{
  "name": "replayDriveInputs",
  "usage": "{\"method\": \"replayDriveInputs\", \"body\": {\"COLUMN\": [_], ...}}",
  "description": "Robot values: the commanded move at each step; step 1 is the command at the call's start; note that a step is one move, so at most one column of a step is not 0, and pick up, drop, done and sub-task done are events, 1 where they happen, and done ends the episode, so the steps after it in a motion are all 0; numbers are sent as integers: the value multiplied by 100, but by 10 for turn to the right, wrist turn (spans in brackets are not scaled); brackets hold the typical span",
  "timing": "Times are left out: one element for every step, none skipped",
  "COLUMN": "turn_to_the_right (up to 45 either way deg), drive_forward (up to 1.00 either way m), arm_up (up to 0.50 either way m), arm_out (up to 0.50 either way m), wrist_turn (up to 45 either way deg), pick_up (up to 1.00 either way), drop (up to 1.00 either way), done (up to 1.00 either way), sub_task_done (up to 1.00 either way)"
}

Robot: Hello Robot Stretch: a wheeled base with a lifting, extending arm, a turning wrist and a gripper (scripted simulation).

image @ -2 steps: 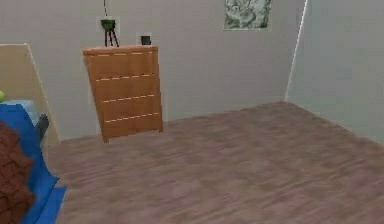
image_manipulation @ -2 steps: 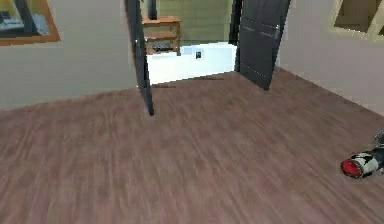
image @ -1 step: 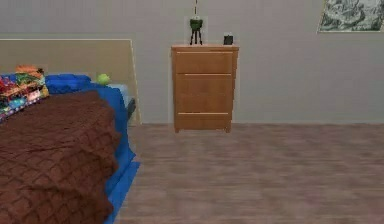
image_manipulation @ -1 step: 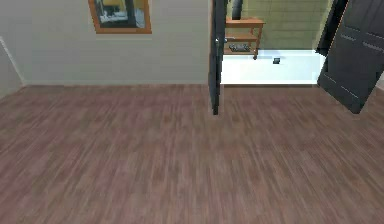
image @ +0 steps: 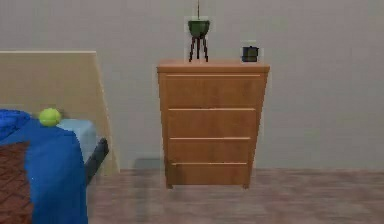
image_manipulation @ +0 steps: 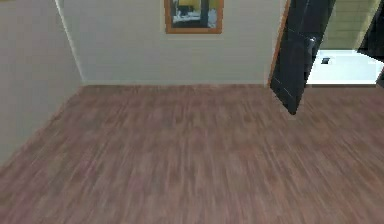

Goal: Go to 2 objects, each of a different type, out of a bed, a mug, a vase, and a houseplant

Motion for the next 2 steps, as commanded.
{"method": "replayDriveInputs", "body": {"turn_to_the_right": [0,0], "drive_forward": [70,0], "arm_up": [0,0], "arm_out": [0,0], "wrist_turn": [0,0], "pick_up": [0,0], "drop": [0,0], "done": [0,100], "sub_task_done": [0,0]}}
